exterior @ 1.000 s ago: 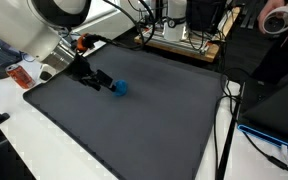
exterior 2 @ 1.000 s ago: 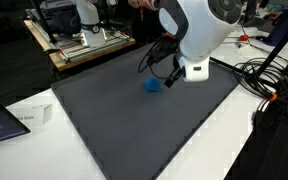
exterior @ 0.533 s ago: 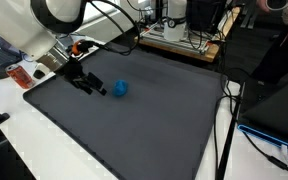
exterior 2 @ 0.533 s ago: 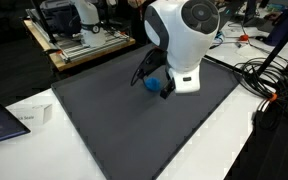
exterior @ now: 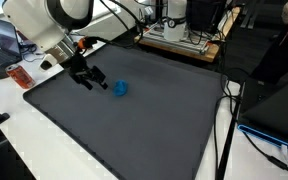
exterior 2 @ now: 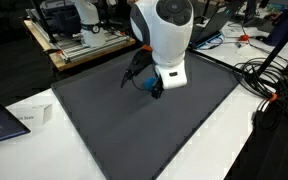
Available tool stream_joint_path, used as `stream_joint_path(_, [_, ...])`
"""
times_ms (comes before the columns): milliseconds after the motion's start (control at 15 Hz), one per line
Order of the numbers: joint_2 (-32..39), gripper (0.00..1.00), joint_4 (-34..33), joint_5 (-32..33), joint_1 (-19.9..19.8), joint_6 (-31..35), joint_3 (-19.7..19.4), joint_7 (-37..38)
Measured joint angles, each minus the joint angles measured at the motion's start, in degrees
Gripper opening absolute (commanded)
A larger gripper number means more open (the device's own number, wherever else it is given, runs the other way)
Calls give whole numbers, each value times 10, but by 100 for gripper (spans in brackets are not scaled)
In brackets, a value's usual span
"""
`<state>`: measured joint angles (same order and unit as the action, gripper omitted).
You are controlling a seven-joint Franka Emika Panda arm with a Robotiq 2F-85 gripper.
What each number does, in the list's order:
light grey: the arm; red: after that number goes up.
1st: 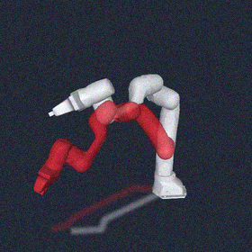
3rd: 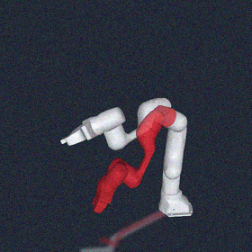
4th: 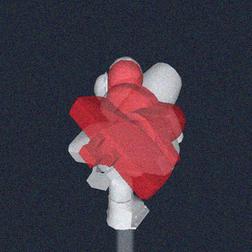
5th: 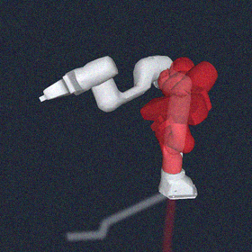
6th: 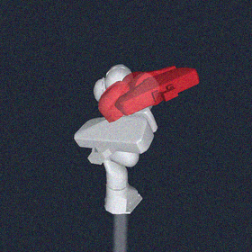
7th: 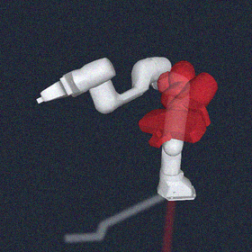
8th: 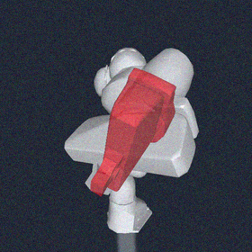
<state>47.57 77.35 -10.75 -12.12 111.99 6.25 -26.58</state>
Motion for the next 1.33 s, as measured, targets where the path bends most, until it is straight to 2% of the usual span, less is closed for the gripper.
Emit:
stream_joint_path(400, [-107, 100, 159, -2, -21, 69, 0, -56])
stream_joint_path(667, [-171, 100, 271, -29, -29, 132, 0, -86])
stream_joint_path(1333, [-306, 100, 499, -232, -37, 342, 11, -206])
